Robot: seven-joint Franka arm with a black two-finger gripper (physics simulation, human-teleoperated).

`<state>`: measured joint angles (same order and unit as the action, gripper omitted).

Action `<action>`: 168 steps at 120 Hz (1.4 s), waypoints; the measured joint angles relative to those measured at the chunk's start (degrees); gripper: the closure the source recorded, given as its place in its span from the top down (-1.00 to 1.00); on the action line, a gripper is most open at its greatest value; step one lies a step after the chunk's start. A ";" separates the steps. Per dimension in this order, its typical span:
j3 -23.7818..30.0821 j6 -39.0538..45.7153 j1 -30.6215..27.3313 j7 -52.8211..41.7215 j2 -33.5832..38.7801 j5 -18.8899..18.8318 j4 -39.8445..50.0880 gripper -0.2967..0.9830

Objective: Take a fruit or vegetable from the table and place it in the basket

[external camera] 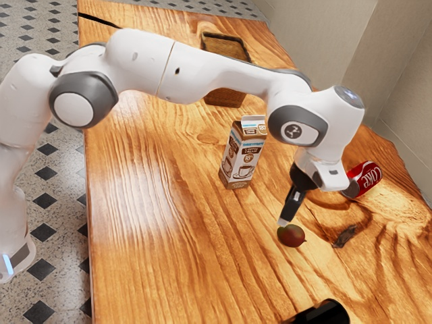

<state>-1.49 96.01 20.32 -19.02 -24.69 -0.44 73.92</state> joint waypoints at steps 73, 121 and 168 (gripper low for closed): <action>-0.01 13.79 -2.94 -0.74 -5.23 3.74 3.64 0.50; -0.01 17.43 -3.18 -0.95 -7.32 4.20 3.03 0.50; -0.13 15.83 -3.18 -1.02 -7.25 1.38 1.38 -0.01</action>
<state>-1.61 111.84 17.14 -20.03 -31.94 0.94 75.30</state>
